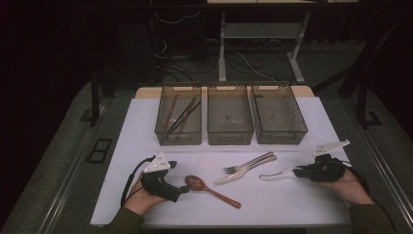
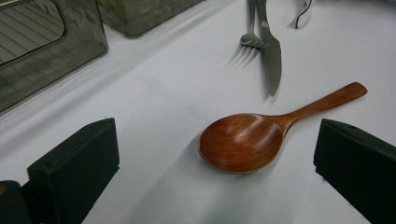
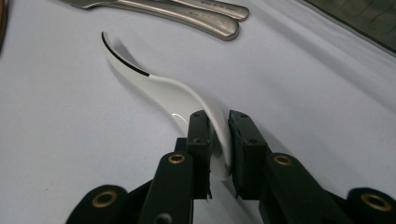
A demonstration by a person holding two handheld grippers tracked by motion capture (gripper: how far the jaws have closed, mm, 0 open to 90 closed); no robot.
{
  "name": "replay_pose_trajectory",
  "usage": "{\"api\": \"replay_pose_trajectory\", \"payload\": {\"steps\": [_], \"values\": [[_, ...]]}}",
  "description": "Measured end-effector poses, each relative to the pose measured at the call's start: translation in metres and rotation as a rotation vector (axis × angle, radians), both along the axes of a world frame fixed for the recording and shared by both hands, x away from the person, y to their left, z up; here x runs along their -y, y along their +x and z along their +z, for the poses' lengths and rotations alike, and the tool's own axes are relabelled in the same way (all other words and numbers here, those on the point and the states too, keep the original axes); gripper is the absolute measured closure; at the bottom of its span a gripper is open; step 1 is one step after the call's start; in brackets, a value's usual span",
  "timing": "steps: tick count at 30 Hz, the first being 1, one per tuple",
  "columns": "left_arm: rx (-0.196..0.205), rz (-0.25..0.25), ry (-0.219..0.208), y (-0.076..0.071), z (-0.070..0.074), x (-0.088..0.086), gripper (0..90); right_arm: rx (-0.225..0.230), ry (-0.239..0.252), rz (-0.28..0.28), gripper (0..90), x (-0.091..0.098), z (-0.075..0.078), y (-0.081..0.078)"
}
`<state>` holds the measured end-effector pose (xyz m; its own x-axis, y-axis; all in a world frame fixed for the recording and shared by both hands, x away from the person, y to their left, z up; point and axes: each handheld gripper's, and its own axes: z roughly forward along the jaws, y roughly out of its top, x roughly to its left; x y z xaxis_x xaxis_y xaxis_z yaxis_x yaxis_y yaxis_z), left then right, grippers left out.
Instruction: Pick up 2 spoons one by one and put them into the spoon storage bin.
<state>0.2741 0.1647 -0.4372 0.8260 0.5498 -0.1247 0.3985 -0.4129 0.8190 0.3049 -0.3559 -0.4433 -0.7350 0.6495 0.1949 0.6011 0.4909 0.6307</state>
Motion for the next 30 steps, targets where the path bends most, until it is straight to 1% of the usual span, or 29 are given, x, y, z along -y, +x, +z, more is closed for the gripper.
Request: {"api": "replay_pose_trajectory", "payload": {"steps": [4,7,11,13,14,20,23,24,30], "values": [[0.000,-0.002,0.001,0.000,0.000,0.000,0.0,-0.004,0.017,0.009,80.5,0.003,-0.001,0.000],[0.000,-0.002,0.000,0.000,0.000,0.000,0.0,-0.005,0.027,0.006,80.7,0.003,-0.001,0.000],[0.000,-0.002,0.000,0.000,0.000,0.000,0.0,-0.019,0.038,-0.012,80.9,0.003,-0.001,0.000],[0.000,-0.003,-0.002,0.000,0.000,0.000,0.0,-0.020,0.040,-0.010,81.0,0.003,-0.001,0.000],[0.000,-0.003,-0.002,0.000,0.000,0.000,0.0,-0.029,0.043,-0.015,81.1,0.002,-0.001,0.000],[0.000,-0.003,-0.003,0.000,0.000,0.000,0.0,-0.005,0.050,-0.023,81.3,0.001,0.002,-0.001],[0.001,-0.004,-0.003,0.000,0.000,0.000,0.0,0.000,0.058,-0.030,81.4,0.001,0.003,-0.001],[0.001,-0.005,-0.003,0.000,0.000,0.000,0.0,-0.003,0.063,-0.033,81.5,0.001,0.004,-0.001],[0.001,-0.007,-0.003,0.000,0.000,0.000,0.0,0.016,0.110,-0.042,81.7,0.003,0.009,-0.001]]}}
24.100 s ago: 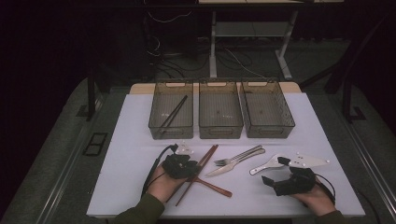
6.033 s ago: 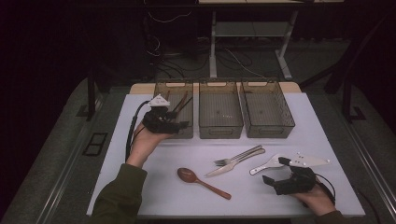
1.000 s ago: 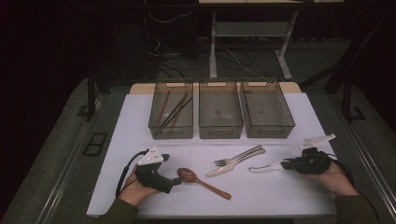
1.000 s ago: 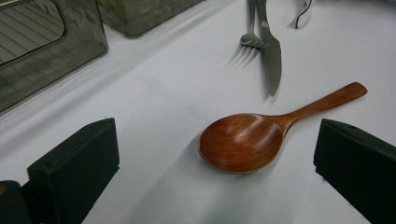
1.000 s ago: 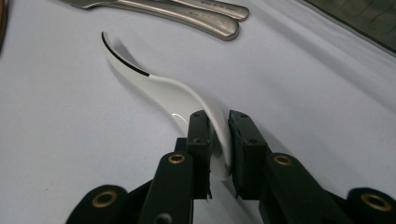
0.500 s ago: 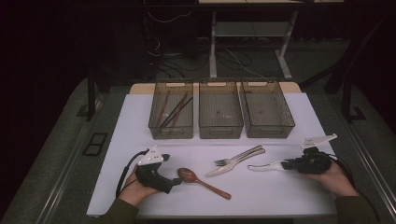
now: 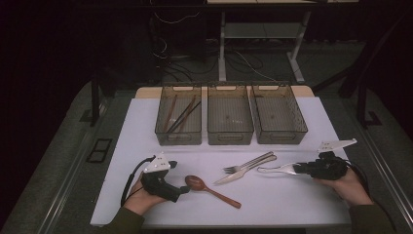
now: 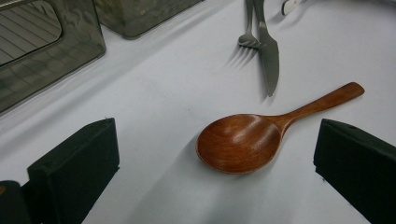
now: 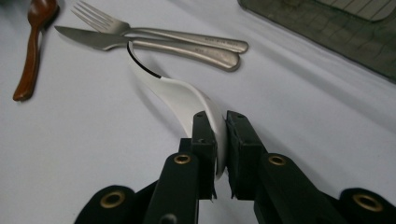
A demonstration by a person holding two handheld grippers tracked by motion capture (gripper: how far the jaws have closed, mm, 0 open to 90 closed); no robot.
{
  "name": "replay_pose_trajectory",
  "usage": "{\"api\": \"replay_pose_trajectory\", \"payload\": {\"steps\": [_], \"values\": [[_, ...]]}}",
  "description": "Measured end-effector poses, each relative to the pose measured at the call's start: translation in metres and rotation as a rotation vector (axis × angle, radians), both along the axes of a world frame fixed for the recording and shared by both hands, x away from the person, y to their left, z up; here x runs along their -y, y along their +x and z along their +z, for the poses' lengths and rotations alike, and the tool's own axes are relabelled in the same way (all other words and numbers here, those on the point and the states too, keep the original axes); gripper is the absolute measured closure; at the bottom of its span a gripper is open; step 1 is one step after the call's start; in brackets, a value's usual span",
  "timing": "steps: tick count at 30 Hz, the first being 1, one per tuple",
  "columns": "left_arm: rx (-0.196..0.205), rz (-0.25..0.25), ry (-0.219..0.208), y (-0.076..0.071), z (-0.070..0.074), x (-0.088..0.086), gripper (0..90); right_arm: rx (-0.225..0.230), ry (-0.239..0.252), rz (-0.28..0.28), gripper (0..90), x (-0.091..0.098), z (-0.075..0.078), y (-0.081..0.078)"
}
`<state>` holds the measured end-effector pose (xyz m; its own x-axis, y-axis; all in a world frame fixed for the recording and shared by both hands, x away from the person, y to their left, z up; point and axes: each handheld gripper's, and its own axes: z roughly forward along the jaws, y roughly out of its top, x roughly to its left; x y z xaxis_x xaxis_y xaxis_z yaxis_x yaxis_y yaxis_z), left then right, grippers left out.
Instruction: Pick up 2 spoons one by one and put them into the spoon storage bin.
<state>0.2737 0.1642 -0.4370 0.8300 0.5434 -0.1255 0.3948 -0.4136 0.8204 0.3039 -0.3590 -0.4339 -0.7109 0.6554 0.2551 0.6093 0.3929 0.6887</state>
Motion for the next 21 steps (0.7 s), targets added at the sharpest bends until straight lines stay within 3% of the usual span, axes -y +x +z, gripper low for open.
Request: {"api": "replay_pose_trajectory", "payload": {"steps": [21], "values": [[0.002,-0.002,-0.008,0.000,0.000,0.000,0.0,0.083,0.069,-0.077,82.0,-0.010,0.022,0.002]]}}
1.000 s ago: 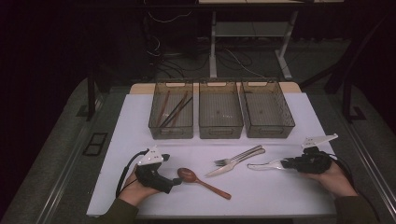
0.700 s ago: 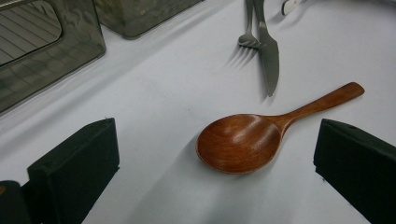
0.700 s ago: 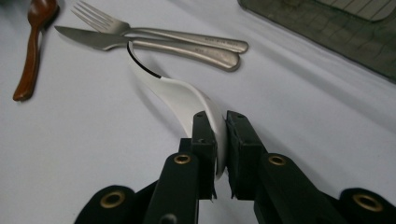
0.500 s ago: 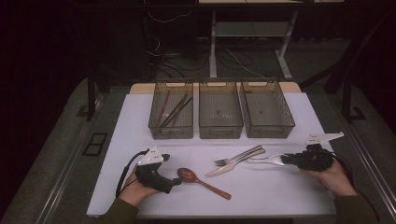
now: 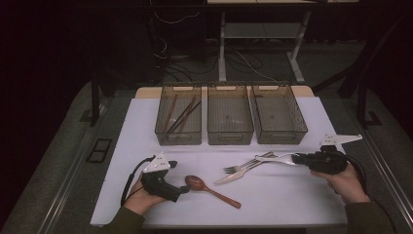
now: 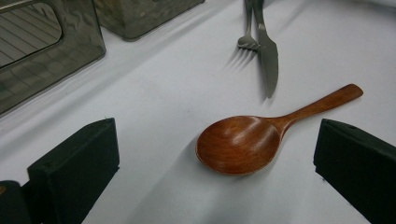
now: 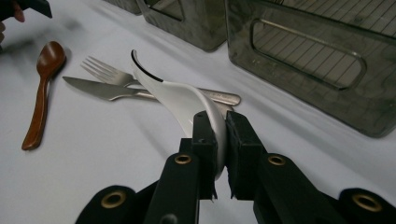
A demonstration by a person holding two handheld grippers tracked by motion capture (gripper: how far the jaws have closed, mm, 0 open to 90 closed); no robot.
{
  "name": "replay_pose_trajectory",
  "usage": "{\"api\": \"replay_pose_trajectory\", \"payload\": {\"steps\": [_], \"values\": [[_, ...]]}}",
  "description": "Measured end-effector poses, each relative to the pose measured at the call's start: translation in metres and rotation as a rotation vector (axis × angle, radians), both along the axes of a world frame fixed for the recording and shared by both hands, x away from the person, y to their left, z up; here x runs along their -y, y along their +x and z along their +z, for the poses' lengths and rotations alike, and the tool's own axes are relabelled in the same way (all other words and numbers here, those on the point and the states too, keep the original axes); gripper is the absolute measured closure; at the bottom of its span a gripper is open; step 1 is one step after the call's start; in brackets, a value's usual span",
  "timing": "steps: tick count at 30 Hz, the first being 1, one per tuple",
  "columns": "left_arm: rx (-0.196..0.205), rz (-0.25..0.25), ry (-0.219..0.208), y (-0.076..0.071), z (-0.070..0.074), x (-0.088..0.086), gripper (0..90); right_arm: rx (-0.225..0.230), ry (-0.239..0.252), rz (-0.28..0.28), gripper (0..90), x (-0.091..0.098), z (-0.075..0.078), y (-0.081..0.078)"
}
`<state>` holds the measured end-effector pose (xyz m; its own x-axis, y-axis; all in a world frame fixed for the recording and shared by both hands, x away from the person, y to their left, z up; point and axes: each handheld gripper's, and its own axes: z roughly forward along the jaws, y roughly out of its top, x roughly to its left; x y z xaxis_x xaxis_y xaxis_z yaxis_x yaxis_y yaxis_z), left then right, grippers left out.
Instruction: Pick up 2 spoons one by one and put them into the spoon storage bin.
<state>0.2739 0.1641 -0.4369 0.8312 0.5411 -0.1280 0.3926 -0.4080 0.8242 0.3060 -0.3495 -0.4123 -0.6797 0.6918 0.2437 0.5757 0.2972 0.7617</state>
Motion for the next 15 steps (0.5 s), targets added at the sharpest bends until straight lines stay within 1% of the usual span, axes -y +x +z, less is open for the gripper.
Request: {"api": "replay_pose_trajectory", "payload": {"steps": [1,5,10,11,13,14,15], "values": [[0.002,-0.004,0.000,0.000,0.000,0.000,0.0,0.010,-0.004,-0.001,82.0,-0.001,0.001,0.001],[0.007,-0.012,-0.004,0.000,0.000,0.000,0.0,0.018,0.001,-0.018,82.1,-0.005,0.004,0.004],[0.004,-0.008,-0.008,0.000,0.000,0.000,0.0,0.036,0.008,-0.035,82.1,-0.010,0.009,0.009],[0.003,-0.007,-0.010,0.000,0.000,0.000,0.0,0.034,0.010,-0.042,82.1,-0.012,0.010,0.009],[0.003,-0.007,-0.009,0.000,0.000,0.000,0.0,0.046,0.013,-0.042,82.1,-0.014,0.012,0.011],[0.004,-0.007,-0.010,0.000,0.000,0.000,0.0,0.044,0.015,-0.045,82.1,-0.016,0.013,0.011],[0.004,-0.007,-0.010,0.000,0.000,0.000,0.0,0.053,0.017,-0.051,82.1,-0.017,0.015,0.013]]}}
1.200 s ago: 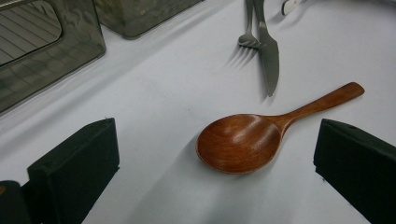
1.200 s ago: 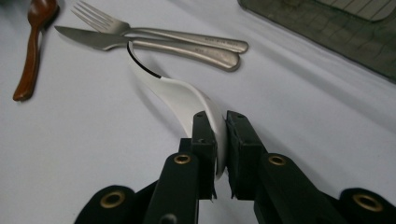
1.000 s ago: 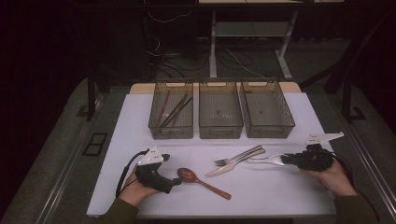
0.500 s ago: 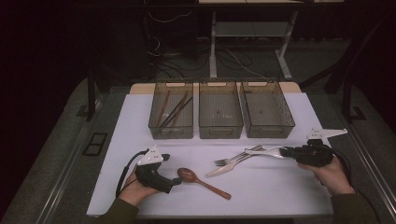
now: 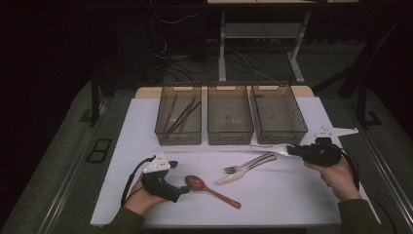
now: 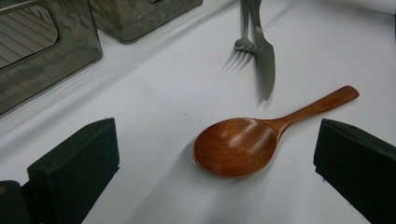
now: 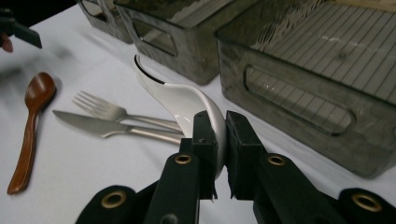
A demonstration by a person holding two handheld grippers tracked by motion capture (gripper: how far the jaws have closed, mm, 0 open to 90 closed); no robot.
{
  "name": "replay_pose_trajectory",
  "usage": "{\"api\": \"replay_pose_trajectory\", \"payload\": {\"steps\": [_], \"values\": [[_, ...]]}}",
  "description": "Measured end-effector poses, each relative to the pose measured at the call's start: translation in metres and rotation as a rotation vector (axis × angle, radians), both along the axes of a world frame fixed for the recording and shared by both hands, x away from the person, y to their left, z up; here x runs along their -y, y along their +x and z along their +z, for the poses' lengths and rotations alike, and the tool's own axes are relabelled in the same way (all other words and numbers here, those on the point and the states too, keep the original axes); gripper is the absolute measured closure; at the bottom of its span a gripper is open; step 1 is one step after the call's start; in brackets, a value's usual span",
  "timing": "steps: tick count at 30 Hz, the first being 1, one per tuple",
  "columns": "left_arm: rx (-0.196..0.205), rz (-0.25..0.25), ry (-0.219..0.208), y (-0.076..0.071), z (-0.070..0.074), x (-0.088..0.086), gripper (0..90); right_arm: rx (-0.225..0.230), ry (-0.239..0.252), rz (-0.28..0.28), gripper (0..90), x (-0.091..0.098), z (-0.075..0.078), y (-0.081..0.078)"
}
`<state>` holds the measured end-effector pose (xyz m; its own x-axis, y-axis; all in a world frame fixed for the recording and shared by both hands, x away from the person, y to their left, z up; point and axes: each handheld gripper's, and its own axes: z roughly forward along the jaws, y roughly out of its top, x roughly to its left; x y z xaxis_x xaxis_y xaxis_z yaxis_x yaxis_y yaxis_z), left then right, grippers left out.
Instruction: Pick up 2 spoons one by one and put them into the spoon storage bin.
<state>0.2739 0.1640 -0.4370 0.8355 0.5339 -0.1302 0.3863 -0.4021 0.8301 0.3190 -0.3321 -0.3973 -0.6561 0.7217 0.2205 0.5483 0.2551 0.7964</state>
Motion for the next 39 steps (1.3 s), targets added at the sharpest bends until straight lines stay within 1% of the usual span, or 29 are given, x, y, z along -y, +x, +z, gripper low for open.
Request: {"api": "replay_pose_trajectory", "payload": {"steps": [6,13,16,17,18,20,24,25,31,32,35,39], "values": [[0.001,0.001,-0.001,-0.001,0.001,0.000,0.0,0.016,0.023,-0.019,82.2,-0.007,0.007,0.009],[0.001,-0.001,-0.002,-0.001,0.000,0.000,0.0,0.040,0.021,-0.029,82.2,-0.020,0.014,0.017],[0.003,-0.004,-0.001,-0.001,0.001,0.000,0.0,0.046,0.031,-0.026,82.3,-0.026,0.017,0.020],[0.003,-0.004,-0.001,-0.001,0.000,0.000,0.0,0.057,0.029,-0.025,82.3,-0.027,0.018,0.021],[0.002,-0.004,0.000,-0.001,0.000,0.000,0.0,0.051,0.034,-0.026,82.2,-0.028,0.019,0.022],[0.001,-0.004,-0.001,-0.001,0.000,0.000,0.0,0.061,0.029,-0.028,82.3,-0.031,0.020,0.024],[0.001,-0.005,0.000,-0.001,0.000,0.000,0.0,0.066,0.026,-0.032,82.3,-0.036,0.022,0.027],[0.000,-0.005,0.000,-0.001,0.000,0.001,0.0,0.073,0.020,-0.032,82.3,-0.037,0.023,0.028],[0.001,-0.007,0.003,-0.001,0.000,0.001,0.0,0.072,0.020,-0.037,82.3,-0.045,0.023,0.033],[0.001,-0.006,0.001,-0.001,0.000,0.001,0.0,0.079,0.019,-0.034,82.3,-0.047,0.024,0.034],[0.003,-0.006,0.000,-0.001,0.000,0.001,0.0,0.079,0.024,-0.038,82.3,-0.051,0.026,0.036],[0.003,-0.010,0.003,-0.001,0.001,0.001,0.0,0.088,0.019,-0.030,82.3,-0.058,0.026,0.039]]}}
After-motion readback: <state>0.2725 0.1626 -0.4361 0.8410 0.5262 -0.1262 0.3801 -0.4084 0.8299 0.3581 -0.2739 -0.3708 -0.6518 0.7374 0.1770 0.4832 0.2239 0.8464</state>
